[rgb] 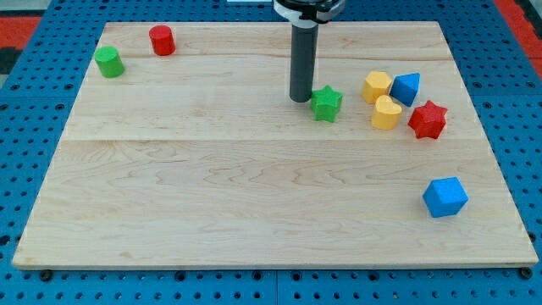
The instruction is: Put the green circle close to the top right of the green star
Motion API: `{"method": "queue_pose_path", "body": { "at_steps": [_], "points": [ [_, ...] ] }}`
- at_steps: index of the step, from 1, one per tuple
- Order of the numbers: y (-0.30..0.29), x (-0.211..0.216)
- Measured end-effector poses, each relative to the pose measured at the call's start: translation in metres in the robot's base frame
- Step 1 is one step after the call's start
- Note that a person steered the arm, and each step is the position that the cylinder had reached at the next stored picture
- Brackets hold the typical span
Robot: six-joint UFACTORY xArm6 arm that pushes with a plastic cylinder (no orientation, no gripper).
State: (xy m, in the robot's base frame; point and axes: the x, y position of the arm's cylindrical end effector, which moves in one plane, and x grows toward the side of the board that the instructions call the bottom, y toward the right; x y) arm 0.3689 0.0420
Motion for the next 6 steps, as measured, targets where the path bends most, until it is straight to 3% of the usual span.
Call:
{"method": "queue_pose_path", "body": {
  "at_steps": [3, 5, 6],
  "points": [
    [-0.011, 0.02],
    [-0.249, 0.018],
    [-0.304, -0.016]
  ]
}}
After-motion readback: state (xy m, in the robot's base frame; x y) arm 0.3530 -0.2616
